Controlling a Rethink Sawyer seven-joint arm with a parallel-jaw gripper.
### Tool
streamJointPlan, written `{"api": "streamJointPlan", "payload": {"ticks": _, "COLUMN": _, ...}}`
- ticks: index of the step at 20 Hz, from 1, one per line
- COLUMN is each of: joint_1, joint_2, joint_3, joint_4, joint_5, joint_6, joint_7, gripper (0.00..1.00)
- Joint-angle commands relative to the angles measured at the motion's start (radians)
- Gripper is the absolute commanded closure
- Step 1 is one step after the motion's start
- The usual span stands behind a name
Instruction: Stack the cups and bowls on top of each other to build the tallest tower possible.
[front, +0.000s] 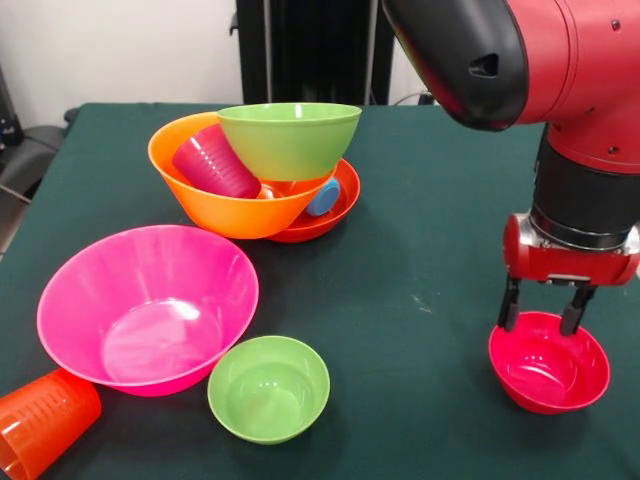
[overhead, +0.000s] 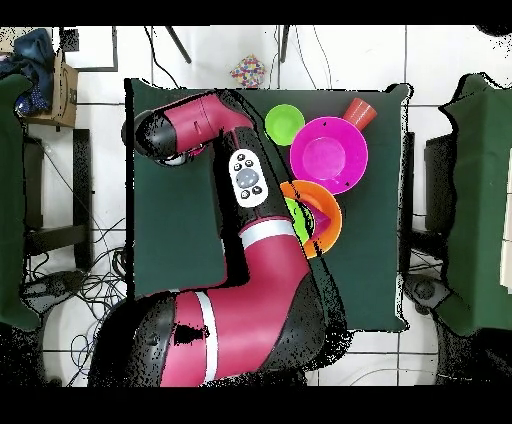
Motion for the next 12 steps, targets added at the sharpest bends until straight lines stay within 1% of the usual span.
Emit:
{"api": "streamJointPlan", "payload": {"ticks": 1, "joint_1": -0.011, "joint_2": -0.013, "joint_3": -0.004, "joint_4": 0.048, "joint_5": 0.064, "joint_6": 0.009, "joint_7": 0.041, "gripper": 0.00}}
{"api": "streamJointPlan", "payload": {"ticks": 4, "joint_1": -0.006, "joint_2": -0.011, "joint_3": -0.013, "joint_4": 0.062, "joint_5": 0.059, "joint_6": -0.020, "joint_7": 0.024, "gripper": 0.00}}
{"api": "streamJointPlan", "payload": {"ticks": 12, "joint_1": 0.014, "joint_2": 0.060, "joint_3": -0.031, "joint_4": 0.015, "joint_5": 0.051, "joint_6": 0.013, "joint_7": -0.025, "gripper": 0.00}}
